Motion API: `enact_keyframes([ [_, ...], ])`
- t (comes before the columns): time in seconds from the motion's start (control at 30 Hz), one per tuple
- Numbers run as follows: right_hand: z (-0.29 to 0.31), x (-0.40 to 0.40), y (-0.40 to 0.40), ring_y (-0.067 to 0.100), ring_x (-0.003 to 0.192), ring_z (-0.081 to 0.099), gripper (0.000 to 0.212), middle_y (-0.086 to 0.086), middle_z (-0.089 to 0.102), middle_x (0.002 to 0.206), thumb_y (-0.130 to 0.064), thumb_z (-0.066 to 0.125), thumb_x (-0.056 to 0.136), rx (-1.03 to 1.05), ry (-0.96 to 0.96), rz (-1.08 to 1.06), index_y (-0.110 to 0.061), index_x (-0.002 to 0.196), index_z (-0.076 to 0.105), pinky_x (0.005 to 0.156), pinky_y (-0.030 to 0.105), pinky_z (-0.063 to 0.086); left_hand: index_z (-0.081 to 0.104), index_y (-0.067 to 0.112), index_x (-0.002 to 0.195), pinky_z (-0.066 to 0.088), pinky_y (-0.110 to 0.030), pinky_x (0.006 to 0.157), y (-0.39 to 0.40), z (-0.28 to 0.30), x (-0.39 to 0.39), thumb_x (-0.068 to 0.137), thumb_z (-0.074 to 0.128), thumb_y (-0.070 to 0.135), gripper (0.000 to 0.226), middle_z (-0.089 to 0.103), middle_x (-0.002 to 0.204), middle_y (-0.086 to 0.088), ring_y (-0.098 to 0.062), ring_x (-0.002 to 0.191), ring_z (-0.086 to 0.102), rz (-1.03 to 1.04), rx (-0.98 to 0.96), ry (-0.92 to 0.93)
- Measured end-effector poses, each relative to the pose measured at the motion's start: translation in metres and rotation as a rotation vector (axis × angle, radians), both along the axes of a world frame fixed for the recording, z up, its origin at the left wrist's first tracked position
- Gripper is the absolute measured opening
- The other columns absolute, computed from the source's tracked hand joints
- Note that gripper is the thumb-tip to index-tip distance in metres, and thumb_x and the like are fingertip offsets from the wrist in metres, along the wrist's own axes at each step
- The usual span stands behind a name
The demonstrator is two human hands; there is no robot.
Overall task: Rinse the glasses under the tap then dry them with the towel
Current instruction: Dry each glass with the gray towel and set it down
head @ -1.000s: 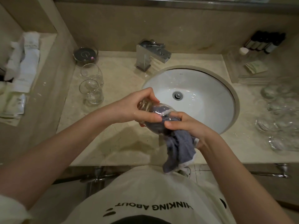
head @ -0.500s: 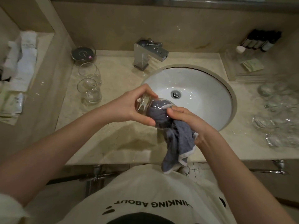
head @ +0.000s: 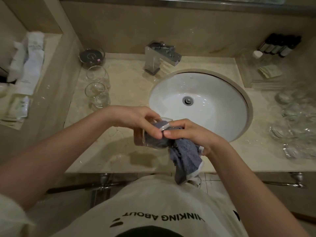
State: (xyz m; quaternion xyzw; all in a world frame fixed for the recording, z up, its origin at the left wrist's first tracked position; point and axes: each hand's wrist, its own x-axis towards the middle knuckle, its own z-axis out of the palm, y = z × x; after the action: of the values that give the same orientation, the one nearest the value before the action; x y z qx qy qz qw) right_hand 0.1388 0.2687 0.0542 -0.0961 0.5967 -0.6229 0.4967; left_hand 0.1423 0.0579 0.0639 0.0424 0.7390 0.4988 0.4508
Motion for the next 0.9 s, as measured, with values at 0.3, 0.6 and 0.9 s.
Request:
enact_keyframes([
  [0.3, -0.015, -0.008, 0.001, 0.023, 0.089, 0.069, 0.059, 0.015, 0.072, 0.099, -0.042, 0.091, 0.053, -0.100, -0.129, -0.028, -0.009, 0.100, 0.075, 0.082, 0.033, 0.057, 0.052, 0.040, 0.118, 0.052, -0.032, 0.095, -0.005, 0.000, 0.006, 0.041, 0.088, 0.051, 0.086, 0.066, 0.112, 0.011, -0.006, 0.103, 0.064, -0.032, -0.180, 0.288],
  [0.6, -0.016, -0.006, -0.005, 0.013, 0.061, 0.065, 0.024, 0.006, 0.069, 0.076, -0.017, 0.057, 0.079, -0.164, -0.211, -0.343, -0.004, 0.097, 0.065, 0.056, 0.021, 0.053, 0.057, 0.036, 0.112, 0.052, -0.015, 0.064, -0.043, -0.041, 0.039, 0.043, 0.098, 0.033, 0.081, 0.060, 0.118, 0.005, -0.004, 0.096, 0.066, 0.421, -0.053, 0.269],
  [0.9, -0.034, 0.009, -0.022, 0.016, 0.054, 0.064, 0.025, 0.010, 0.067, 0.076, -0.015, 0.059, 0.080, -0.136, -0.287, -0.414, -0.002, 0.101, 0.062, 0.049, 0.023, 0.052, 0.053, 0.028, 0.122, 0.048, -0.032, 0.093, -0.096, -0.092, 0.072, 0.024, 0.088, 0.042, 0.106, 0.060, 0.119, 0.011, -0.009, 0.110, 0.056, 1.128, -0.091, 0.328],
])
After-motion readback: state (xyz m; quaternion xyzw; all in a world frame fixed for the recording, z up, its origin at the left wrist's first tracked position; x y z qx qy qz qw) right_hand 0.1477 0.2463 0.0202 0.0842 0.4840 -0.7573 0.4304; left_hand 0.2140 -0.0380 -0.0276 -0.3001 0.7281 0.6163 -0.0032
